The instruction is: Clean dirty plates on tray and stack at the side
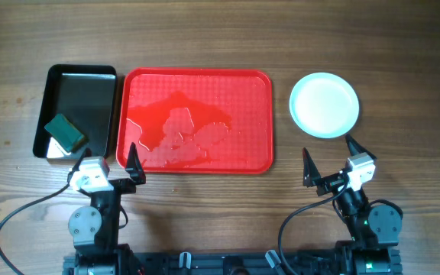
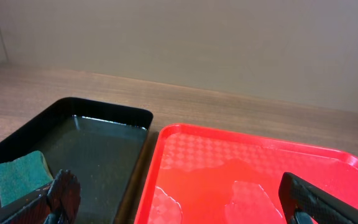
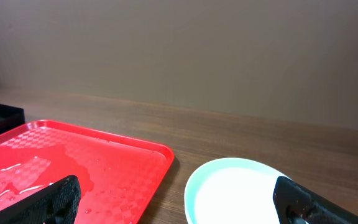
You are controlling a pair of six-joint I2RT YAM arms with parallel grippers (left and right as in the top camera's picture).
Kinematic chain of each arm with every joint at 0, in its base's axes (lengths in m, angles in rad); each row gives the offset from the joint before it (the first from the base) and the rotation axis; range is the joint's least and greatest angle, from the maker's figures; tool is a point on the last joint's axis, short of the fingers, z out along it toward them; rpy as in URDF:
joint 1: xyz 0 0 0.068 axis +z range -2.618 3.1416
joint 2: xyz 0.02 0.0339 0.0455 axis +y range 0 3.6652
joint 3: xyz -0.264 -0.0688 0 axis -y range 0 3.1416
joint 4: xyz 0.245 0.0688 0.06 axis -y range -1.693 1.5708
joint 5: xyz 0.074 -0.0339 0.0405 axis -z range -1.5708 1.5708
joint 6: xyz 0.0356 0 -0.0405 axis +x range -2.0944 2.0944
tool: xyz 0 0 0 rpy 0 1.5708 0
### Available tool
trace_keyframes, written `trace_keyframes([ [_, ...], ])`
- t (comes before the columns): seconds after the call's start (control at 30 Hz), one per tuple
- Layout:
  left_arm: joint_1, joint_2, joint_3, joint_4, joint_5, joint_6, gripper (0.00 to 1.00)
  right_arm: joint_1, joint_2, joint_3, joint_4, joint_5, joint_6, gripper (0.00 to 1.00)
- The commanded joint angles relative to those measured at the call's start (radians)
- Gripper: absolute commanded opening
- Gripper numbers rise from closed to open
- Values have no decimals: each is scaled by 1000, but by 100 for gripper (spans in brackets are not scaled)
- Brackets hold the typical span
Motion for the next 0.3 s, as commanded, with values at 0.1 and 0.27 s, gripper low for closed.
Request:
trace_keyframes([
  [0.1,-5,-11,-8,4,19,19,100,-3,-6,-2,2,-16,14,100],
  [0.27,-5,-11,-8,4,19,19,100,-3,-6,-2,2,-16,14,100],
])
